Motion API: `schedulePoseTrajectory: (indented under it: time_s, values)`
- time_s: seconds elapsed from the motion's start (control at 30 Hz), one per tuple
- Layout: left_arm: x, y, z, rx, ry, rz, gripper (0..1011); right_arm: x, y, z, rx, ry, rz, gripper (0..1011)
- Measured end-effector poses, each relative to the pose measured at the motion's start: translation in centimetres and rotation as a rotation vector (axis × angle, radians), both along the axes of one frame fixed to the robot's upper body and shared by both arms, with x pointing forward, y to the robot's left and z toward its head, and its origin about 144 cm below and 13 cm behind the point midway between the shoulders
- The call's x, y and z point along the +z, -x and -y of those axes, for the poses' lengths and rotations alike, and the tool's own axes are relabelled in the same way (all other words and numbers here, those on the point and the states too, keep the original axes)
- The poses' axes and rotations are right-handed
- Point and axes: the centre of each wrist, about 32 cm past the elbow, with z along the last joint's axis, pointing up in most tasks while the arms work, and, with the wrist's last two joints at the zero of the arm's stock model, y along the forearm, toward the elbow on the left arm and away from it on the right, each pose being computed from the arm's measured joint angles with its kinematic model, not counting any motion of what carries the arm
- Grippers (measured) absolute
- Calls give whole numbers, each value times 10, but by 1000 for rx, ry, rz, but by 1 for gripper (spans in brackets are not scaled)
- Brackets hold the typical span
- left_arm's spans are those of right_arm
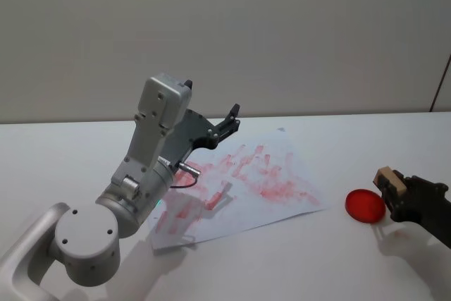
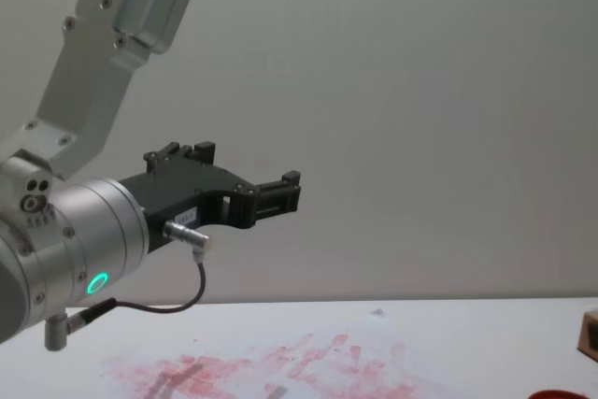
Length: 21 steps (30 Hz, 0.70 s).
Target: Use the one hand to pick up the stamp and affix it onto the A4 paper.
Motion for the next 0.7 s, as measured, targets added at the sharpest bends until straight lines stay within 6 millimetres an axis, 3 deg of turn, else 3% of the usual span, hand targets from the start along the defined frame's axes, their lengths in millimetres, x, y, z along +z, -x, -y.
schedulePoseTrajectory:
  time_s: [0.7]
  values:
    - [0, 0, 0, 0, 0, 0, 1001, -8, -26, -3, 42, 38, -62, 219]
